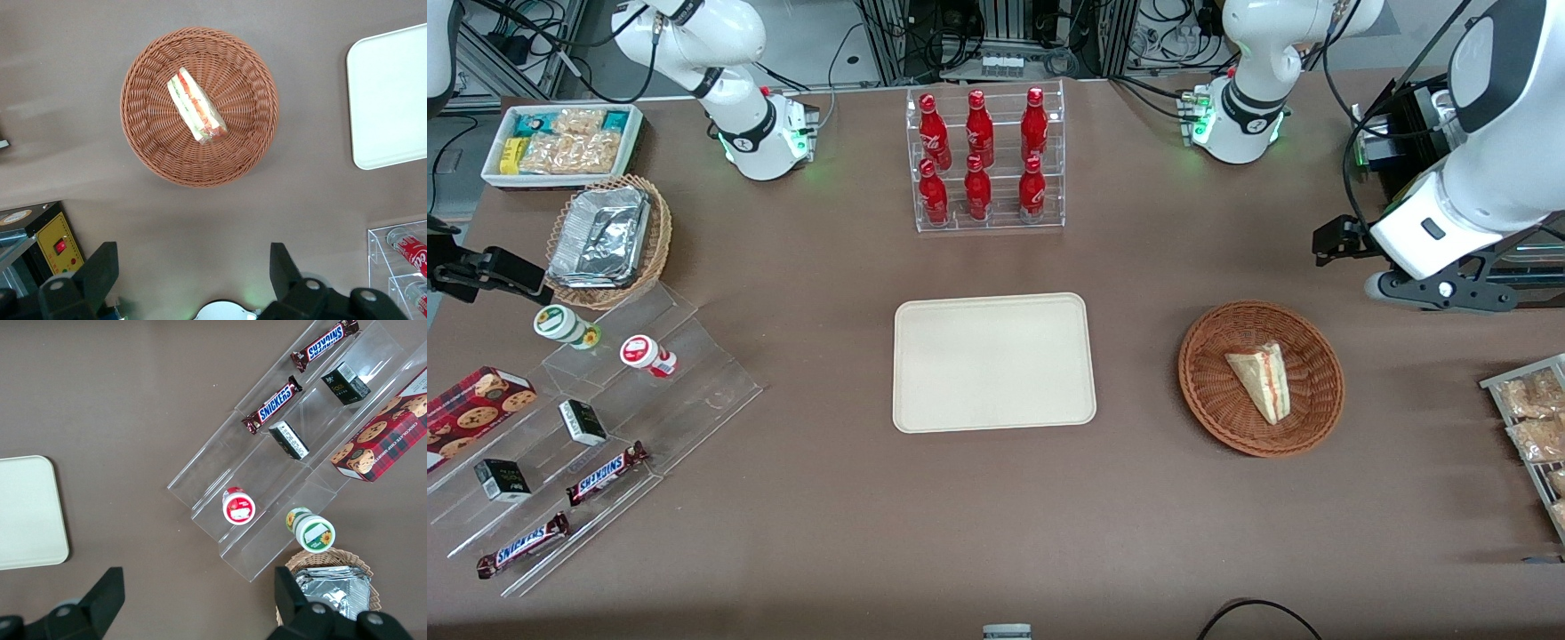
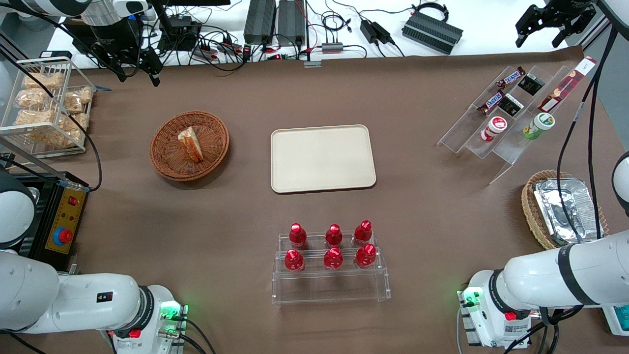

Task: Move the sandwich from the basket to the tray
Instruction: 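Move the left gripper over the wrapped sandwich in the wicker basket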

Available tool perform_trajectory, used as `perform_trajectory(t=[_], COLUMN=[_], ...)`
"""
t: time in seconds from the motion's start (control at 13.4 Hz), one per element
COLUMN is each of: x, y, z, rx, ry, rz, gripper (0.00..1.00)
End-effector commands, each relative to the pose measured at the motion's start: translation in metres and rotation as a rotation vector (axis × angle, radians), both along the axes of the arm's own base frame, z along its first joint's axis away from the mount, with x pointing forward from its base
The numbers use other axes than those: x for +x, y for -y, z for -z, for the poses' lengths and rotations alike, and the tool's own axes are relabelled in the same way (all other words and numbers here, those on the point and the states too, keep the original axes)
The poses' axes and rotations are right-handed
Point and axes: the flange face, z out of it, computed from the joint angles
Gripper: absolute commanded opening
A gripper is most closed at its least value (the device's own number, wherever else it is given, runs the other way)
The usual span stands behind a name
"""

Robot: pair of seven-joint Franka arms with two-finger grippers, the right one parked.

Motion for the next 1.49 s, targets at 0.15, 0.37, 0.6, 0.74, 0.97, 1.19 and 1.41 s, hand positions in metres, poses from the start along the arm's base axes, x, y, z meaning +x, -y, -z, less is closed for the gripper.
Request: perform_trajectory(t=[0.15, 0.37, 0.6, 0.74, 0.97, 1.19, 1.41], x=[-0.010, -0.005, -0.001, 0.001, -0.001, -0.002, -0.008], y=[-0.005, -0.005, -0.003, -0.002, -0.002, -0.002, -0.003], z=[-0.014, 0.003, 0.039, 0.069, 0.122, 0.159, 0.193], rx=[-0.008, -0.006, -0.008, -0.011, -0.017, -0.026, -0.035], ry=[0.001, -0.002, 0.010, 0.026, 0.071, 0.101, 0.142], rz=[0.007, 0.009, 0.013, 0.015, 0.013, 0.009, 0.001], gripper=[1.00, 1.00, 1.00, 1.00, 1.00, 1.00, 1.00])
